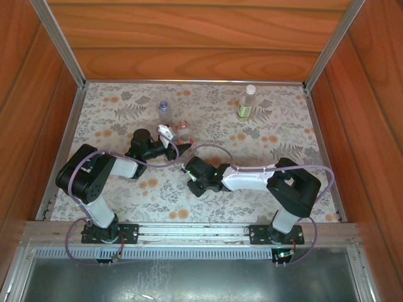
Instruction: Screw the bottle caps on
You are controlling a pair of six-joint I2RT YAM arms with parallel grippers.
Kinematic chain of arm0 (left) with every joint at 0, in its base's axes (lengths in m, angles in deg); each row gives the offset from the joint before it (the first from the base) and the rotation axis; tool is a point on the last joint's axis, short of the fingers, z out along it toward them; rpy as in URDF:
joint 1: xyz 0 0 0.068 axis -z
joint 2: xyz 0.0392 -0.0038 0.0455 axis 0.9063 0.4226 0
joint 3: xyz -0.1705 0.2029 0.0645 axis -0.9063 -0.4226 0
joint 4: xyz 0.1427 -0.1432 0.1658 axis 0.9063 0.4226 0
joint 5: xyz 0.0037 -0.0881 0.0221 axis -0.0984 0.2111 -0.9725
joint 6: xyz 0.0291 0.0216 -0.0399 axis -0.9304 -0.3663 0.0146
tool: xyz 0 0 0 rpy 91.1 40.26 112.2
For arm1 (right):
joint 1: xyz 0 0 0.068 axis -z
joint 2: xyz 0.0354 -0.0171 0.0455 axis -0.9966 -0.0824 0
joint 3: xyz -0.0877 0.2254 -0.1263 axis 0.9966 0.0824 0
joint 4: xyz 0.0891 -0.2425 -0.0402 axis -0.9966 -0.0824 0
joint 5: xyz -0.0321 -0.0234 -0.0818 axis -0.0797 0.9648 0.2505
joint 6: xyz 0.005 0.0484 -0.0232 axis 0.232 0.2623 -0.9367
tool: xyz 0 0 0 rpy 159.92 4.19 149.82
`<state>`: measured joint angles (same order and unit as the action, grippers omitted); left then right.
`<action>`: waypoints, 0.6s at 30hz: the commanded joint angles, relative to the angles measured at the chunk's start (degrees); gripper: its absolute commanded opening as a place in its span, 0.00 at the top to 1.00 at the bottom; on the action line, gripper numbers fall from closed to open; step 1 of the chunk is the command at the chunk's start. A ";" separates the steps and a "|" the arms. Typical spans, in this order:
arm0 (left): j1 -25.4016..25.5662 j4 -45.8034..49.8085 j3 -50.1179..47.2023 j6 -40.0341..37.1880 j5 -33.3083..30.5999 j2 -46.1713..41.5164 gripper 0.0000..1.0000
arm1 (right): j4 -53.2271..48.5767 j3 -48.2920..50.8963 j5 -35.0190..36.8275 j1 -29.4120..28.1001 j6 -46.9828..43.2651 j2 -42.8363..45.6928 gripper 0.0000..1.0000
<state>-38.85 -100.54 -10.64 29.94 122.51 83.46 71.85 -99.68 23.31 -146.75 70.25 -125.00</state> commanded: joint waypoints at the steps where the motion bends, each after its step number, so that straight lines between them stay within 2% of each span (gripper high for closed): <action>1: -0.66 3.14 -0.29 0.49 1.25 1.63 0.35 | -0.67 1.40 0.85 0.34 0.31 0.06 0.64; 7: -0.62 3.14 -0.40 0.48 1.28 1.71 0.35 | -1.60 1.40 0.26 0.34 -0.42 0.45 0.60; 18: -0.62 3.19 -0.24 0.69 1.50 1.98 0.35 | -1.99 1.50 -0.57 0.18 -0.07 0.79 0.60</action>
<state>-39.07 -101.04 -10.61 30.14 122.73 83.79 71.80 -99.64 23.31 -146.75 70.05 -124.98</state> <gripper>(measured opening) 0.655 0.397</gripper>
